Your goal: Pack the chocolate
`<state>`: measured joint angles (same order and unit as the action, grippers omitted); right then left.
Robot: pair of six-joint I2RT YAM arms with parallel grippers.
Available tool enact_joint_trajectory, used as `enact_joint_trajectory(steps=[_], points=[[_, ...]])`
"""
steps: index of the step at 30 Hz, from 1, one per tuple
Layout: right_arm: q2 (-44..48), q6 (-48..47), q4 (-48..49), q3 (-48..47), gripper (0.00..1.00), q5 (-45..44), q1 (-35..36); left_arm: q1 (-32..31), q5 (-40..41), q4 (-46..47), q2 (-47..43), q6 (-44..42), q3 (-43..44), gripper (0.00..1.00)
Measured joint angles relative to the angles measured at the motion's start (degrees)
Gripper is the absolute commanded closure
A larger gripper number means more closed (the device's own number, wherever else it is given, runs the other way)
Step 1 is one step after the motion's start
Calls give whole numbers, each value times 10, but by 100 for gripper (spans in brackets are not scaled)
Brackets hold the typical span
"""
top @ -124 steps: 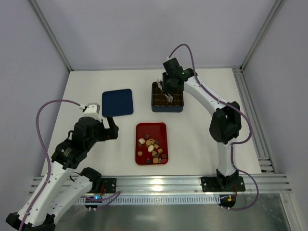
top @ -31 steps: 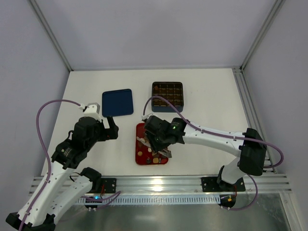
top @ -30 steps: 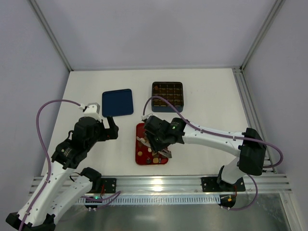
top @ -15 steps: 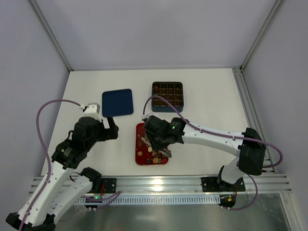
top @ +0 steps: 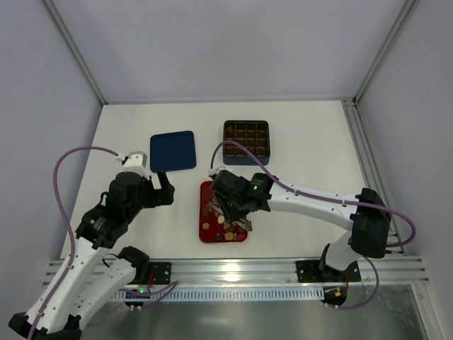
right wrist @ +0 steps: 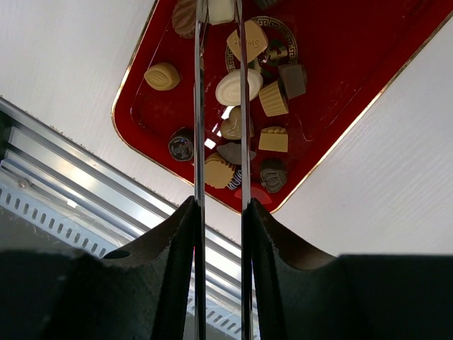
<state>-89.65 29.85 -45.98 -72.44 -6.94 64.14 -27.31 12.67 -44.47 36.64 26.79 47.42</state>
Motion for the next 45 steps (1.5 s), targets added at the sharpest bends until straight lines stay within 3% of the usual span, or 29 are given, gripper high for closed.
enact_joint_trajectory(steps=[16,23,36,45], points=[[-1,-2,-13,-4,69,-7,-3,0,0,0,-1,0,0,0],[25,-7,-29,-13,71,-14,-37,0,0,0,-3,0,0,0],[68,-33,-27,-92,71,6,-203,0,0,0,-4,0,0,0],[-61,-44,23,-214,74,-4,-315,0,0,0,-3,0,0,0]])
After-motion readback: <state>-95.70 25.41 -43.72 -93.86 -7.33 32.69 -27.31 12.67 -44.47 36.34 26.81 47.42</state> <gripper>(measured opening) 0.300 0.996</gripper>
